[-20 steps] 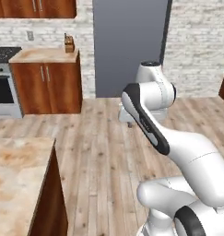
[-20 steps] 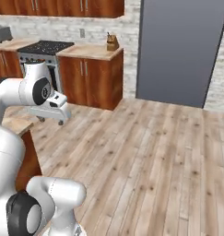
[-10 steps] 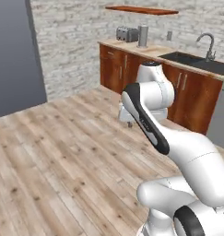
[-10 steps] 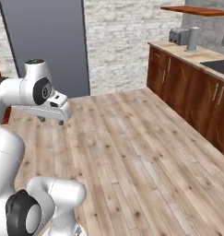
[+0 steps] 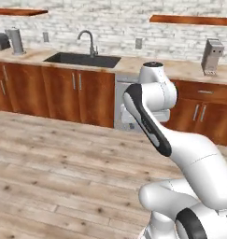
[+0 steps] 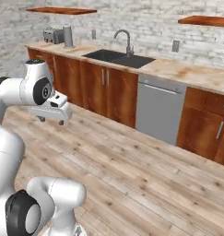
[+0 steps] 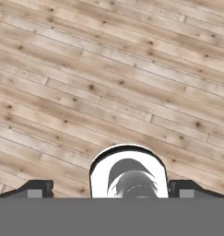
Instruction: Move the condiment bottle and condiment bottle from the cabinet to the dining counter.
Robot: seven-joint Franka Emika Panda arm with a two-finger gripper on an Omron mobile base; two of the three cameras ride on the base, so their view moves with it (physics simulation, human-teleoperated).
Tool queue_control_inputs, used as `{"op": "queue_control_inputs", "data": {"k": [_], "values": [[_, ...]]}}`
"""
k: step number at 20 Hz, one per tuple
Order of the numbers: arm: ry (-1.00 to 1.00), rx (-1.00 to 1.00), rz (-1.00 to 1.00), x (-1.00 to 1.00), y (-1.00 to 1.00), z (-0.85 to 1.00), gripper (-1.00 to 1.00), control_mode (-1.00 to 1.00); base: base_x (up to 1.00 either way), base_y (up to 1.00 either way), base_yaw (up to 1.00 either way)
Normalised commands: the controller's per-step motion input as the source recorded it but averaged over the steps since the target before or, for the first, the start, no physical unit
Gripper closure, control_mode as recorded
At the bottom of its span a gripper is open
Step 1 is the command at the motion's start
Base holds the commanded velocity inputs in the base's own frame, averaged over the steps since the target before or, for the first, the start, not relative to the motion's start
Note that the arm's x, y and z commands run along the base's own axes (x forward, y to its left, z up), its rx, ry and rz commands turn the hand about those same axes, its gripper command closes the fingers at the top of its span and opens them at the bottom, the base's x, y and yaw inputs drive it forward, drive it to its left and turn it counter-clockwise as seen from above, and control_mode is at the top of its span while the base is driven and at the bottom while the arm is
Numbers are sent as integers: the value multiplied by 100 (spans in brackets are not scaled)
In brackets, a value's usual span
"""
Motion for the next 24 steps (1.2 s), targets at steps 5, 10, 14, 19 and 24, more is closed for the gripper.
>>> {"op": "queue_control_inputs", "data": {"k": [5, 10, 14, 19, 24], "values": [[0, 0, 0, 0, 0, 0, -100, 100, 1, -10, -83], [0, 0, 0, 0, 0, 0, -100, 100, 59, 0, -28], [0, 0, 0, 0, 0, 0, -100, 100, 99, -10, -16], [0, 0, 0, 0, 0, 0, -100, 100, 100, -42, -10], [0, 0, 0, 0, 0, 0, -100, 100, 100, -65, -5]]}}
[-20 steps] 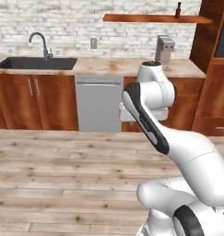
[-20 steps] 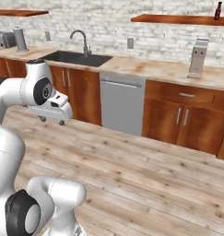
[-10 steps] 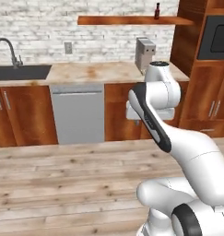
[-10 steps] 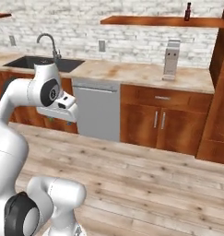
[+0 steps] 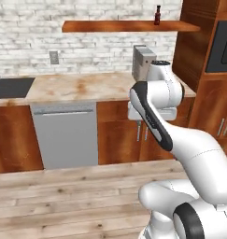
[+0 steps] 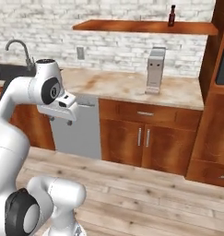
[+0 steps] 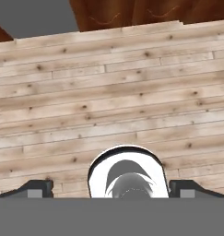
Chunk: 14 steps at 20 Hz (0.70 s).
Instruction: Move the condiment bottle and condiment bottle from the cabinet to the dining counter.
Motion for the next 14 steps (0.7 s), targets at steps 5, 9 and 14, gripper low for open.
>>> {"op": "queue_control_inputs", "data": {"k": [5, 9, 14], "values": [[0, 0, 0, 0, 0, 0, -100, 100, 100, -79, -1], [0, 0, 0, 0, 0, 0, -100, 100, 100, -64, 0], [0, 0, 0, 0, 0, 0, -100, 100, 100, -39, -1]]}}
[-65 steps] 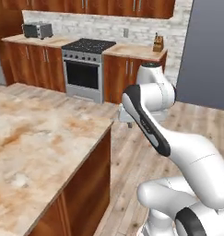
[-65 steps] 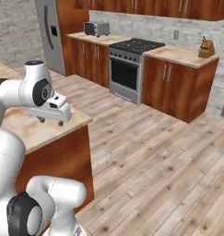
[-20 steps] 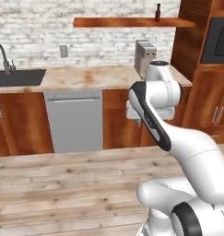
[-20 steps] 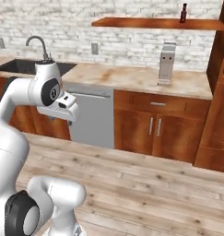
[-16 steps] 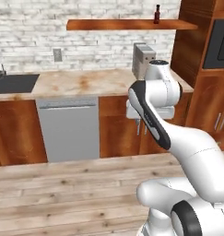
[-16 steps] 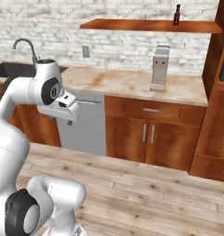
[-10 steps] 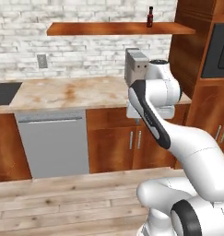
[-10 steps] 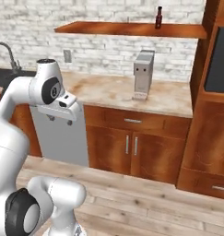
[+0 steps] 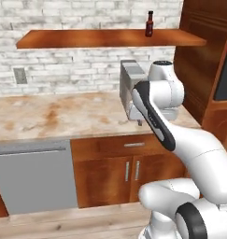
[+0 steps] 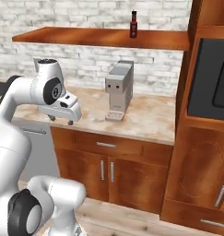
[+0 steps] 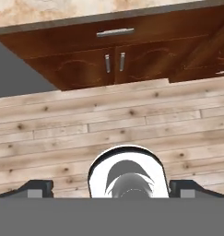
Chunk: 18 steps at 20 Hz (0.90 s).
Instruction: Move the condiment bottle and condiment bottle from the cabinet to the dining counter.
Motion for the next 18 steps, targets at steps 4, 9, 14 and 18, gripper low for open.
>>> {"op": "queue_control_inputs", "data": {"k": [4, 9, 14, 18], "values": [[0, 0, 0, 0, 0, 0, -100, 100, 100, -23, -1], [0, 0, 0, 0, 0, 0, -100, 100, 93, -24, 0], [0, 0, 0, 0, 0, 0, -100, 100, 71, -23, 0], [-3, 8, 0, -33, -3, 34, -100, -100, 3, -4, 0]]}}
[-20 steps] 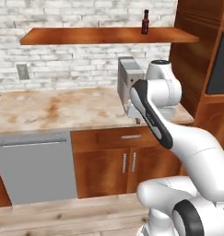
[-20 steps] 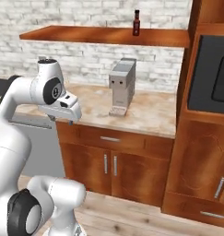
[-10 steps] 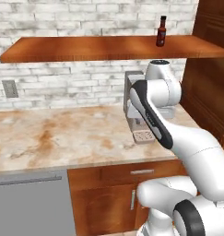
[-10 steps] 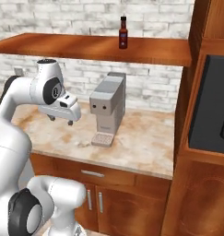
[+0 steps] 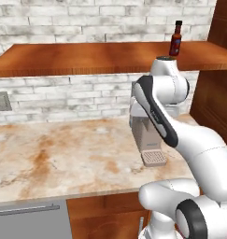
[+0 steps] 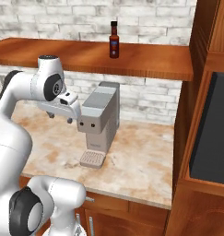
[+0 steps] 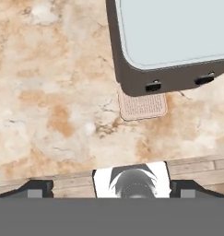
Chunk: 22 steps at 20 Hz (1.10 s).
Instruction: Move the condiment bottle and condiment bottle from the cabinet to the dining counter.
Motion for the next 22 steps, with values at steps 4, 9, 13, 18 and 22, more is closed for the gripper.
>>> {"op": "queue_control_inputs", "data": {"k": [4, 9, 13, 18, 22], "values": [[-26, 1, -4, -83, 0, 83, -100, -100, 0, 0, 0], [-26, 0, -10, -51, -5, 85, -100, -100, 0, 0, 0], [-25, -3, -13, -31, -3, 75, -100, -100, 0, 0, 0], [-27, -7, -15, -16, -17, 68, -100, -100, 0, 0, 0], [-21, -11, -15, -1, -25, 57, -100, -100, 0, 0, 0]]}}
